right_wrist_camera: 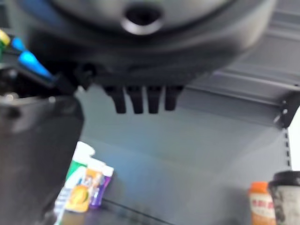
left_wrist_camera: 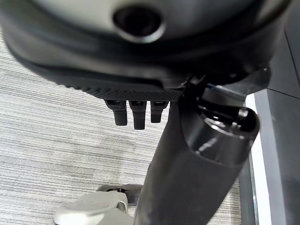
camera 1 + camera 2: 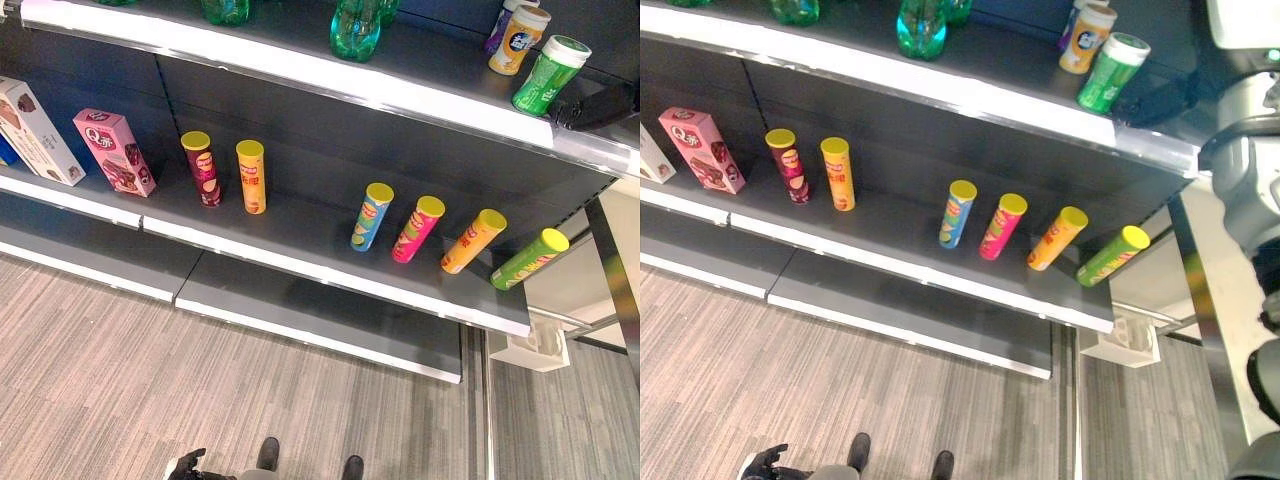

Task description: Put the goods on the table back onto the shelves and tidy them up.

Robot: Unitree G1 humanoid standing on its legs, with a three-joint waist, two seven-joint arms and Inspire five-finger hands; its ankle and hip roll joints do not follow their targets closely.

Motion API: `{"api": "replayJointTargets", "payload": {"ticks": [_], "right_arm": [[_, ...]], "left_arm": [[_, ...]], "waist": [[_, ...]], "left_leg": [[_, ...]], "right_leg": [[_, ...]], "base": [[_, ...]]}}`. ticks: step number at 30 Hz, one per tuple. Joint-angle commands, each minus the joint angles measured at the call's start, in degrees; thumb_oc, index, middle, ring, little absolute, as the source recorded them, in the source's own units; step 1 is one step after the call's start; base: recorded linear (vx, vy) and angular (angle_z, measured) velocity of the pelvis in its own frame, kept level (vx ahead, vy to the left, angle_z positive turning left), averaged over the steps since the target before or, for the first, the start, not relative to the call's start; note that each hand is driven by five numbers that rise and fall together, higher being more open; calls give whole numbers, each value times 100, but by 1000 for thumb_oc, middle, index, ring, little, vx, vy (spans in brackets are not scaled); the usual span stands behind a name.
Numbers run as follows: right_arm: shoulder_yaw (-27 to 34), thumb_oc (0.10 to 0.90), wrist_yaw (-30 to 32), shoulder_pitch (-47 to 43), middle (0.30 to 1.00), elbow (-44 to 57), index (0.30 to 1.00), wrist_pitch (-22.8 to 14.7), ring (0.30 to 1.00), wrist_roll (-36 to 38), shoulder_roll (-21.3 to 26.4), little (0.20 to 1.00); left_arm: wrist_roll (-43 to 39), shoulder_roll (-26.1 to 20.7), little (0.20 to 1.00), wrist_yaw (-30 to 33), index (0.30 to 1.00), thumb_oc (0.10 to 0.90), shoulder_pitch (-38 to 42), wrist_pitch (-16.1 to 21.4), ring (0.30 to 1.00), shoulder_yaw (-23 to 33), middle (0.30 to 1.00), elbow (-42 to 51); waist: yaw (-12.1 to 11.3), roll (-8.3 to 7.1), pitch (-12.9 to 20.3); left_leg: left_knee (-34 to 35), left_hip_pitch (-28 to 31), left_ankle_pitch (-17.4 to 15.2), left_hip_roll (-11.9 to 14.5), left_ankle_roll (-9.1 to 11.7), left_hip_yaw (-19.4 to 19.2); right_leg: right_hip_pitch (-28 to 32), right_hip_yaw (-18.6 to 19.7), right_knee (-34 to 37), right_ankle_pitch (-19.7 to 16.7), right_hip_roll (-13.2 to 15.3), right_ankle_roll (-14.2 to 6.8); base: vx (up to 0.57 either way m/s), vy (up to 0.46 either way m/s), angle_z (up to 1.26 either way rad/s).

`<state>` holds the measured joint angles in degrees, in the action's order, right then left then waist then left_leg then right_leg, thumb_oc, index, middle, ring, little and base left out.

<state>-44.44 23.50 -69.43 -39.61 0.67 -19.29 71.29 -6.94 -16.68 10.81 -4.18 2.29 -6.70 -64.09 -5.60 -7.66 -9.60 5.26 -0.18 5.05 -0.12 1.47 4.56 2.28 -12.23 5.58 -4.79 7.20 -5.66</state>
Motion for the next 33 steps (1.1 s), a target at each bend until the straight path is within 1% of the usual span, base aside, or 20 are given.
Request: {"api": "replayJointTargets", "payload": {"ticks": [1,10,12,21,33], "right_arm": [[52,800,448,-1395,900,-243,900,222,900,251,0,900],[85,800,468,-1410,900,-247,900,187,900,361,-63,900],[13,800,460,-1461,900,-270,900,189,900,356,-68,900],[135,800,496,-1411,900,-261,900,162,900,481,-109,900],[70,800,479,-1470,900,-282,900,139,900,537,-117,900]], "left_arm": [[-69,-329,900,209,900,800,93,196,900,-198,900,36],[-72,-314,900,215,900,800,74,197,900,-187,900,-9],[-84,-321,900,225,900,800,92,203,900,-192,900,8],[-86,-332,900,233,900,800,100,199,900,-204,900,20],[-104,-348,900,231,900,800,85,204,900,-198,900,41]], "waist": [[-184,-324,165],[-187,-314,154],[-186,-319,141],[-186,-321,129],[-189,-330,131]], "left_leg": [[-26,191,-730,109,154,-390],[-26,192,-732,100,152,-386],[-26,180,-728,98,152,-382],[-26,179,-734,97,147,-390],[-26,191,-739,104,146,-414]], "right_leg": [[171,5,-110,165,419,-534],[167,-9,-115,155,426,-535],[144,-27,-119,144,434,-539],[130,-25,-126,139,440,-538],[129,-14,-139,146,441,-537]], "base": [[0,0,0],[0,0,0],[0,0,0],[0,0,0],[0,0,0]]}}
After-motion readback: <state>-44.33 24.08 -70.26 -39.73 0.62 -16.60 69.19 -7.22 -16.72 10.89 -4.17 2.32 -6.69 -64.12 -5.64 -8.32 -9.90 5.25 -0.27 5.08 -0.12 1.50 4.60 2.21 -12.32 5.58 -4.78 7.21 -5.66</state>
